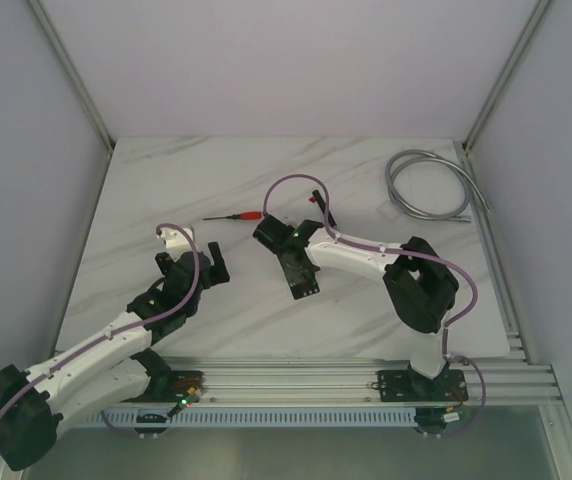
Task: Snap on the fuse box
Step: Install the fuse at the fuse box base.
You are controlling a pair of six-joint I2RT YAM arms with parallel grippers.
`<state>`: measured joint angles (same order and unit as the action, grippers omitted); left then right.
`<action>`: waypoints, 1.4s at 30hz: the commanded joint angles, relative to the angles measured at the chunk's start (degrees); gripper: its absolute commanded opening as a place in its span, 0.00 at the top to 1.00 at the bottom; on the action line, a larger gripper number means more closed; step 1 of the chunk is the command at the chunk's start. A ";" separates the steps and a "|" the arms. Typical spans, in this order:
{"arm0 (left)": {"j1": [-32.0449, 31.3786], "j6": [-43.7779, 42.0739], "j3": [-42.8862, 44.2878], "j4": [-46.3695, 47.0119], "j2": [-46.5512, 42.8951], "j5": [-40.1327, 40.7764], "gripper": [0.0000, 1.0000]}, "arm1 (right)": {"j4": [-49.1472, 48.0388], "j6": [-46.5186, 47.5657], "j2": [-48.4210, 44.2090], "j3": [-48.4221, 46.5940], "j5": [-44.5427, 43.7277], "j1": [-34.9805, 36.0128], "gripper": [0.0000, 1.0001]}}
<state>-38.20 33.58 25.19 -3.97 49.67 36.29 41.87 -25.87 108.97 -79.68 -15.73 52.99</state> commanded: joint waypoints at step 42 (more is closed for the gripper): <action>0.65 0.36 -0.52 -0.31 0.07 0.64 0.00 | -4.31 1.93 -5.72 6.07 -0.68 1.24 0.76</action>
<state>-37.87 33.78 25.17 -3.99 49.67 36.27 37.87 -23.33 106.06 -74.52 -16.29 54.06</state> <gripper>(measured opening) 0.998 0.243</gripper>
